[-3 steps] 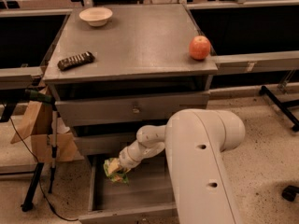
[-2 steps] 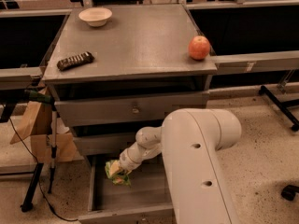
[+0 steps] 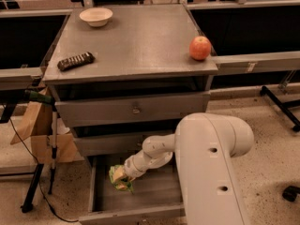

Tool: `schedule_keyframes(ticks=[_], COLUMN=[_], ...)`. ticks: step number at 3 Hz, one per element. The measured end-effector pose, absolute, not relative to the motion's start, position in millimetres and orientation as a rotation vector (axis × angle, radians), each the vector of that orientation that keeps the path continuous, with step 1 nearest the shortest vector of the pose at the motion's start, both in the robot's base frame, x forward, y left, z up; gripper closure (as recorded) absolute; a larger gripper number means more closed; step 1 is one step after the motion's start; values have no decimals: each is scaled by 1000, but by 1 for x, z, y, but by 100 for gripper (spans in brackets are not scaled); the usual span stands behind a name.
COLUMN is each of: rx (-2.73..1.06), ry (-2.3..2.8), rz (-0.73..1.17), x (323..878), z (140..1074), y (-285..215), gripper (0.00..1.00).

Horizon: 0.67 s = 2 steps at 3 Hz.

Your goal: Place green rice chip bag into bottom drawer

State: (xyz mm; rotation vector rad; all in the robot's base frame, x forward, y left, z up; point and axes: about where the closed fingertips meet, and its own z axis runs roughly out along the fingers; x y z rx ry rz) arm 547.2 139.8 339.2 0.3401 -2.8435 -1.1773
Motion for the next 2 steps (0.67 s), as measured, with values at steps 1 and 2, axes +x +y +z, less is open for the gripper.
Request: schedule_keyframes(ticks=[1,2], rx=[259,248], ry=[-2874,-2878], rz=[-1211,-1215], x=[545,545], z=[339,339], y=[134,133], gripper=[35,13])
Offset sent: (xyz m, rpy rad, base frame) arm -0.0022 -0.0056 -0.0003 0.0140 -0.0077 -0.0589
